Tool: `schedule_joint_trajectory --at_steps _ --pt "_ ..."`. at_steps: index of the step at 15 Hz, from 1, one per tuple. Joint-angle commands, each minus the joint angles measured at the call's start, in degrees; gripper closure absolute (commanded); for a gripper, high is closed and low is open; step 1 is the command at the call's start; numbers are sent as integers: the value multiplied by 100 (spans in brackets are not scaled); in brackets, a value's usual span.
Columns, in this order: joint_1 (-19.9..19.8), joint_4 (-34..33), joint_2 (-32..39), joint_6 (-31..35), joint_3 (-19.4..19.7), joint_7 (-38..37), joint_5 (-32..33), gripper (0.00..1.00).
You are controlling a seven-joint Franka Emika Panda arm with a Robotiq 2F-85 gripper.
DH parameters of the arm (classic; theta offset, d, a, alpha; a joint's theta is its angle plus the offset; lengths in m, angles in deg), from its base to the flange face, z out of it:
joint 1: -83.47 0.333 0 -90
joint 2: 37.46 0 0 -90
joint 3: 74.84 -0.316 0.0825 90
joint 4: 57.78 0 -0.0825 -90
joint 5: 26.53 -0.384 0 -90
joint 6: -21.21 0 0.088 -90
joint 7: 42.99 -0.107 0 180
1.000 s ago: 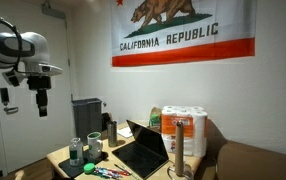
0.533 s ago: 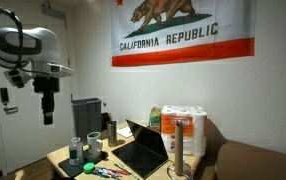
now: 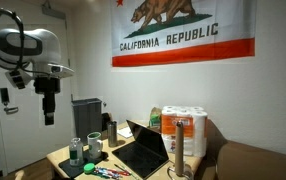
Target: Take the paper towel core and put it in the bin
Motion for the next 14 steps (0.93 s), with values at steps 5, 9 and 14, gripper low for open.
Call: schedule_joint_trajectory --at_steps 5,9,14 --pt "-574 -620 1067 838 693 572 976 0" --pt "-640 -1007 1726 1317 932 899 965 0" --pt "-639 -1398 2169 1478 902 948 1002 0"
